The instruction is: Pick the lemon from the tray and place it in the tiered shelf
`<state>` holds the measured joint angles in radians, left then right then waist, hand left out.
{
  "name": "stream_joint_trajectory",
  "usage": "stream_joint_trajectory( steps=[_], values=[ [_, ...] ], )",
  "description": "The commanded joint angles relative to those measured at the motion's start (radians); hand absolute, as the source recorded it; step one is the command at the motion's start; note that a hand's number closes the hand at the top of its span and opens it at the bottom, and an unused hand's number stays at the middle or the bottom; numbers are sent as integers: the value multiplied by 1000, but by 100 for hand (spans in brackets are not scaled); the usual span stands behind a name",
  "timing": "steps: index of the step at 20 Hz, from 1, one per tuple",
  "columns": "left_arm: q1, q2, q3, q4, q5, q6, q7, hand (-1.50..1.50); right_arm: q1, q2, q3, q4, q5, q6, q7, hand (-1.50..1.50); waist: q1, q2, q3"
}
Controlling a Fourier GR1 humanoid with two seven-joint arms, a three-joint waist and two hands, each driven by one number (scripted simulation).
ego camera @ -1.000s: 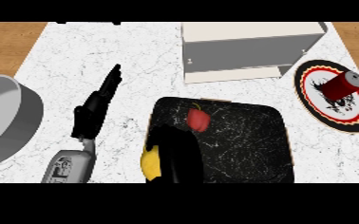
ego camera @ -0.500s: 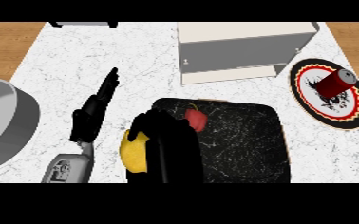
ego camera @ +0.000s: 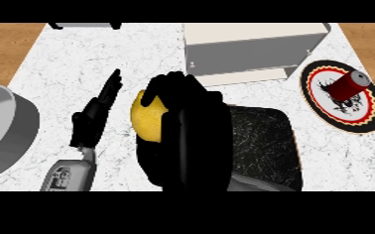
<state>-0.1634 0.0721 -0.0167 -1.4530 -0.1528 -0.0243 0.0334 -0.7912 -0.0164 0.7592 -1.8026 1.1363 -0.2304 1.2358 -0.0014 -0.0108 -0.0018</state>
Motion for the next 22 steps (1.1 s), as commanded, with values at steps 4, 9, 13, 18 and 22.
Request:
stream_joint_trajectory(
  steps=[4, 9, 13, 18, 22],
  values=[
    [1, 9, 4, 21, -4, -6, -14, 0, -147, 16, -167, 10, 46, 189, 184, 150, 1, 4, 0],
    [-7, -16, -21, -7, -20, 12, 11, 0, -239, 16, -280, 41, 39, 242, 163, 150, 2, 3, 1],
    [-35, -19, 2, 24, -4, 15, -1, 0, -263, 16, -358, 99, 80, 232, 91, 150, 0, 7, 1],
    [-11, 16, 22, -13, 26, -27, 10, 0, -327, 16, -482, 160, 98, 265, -15, 150, 5, 8, 1],
    [21, -48, -30, 10, -33, 40, -29, 0, -314, -38, -558, 200, 85, 272, -141, 150, 3, 10, 2]
  ],
)
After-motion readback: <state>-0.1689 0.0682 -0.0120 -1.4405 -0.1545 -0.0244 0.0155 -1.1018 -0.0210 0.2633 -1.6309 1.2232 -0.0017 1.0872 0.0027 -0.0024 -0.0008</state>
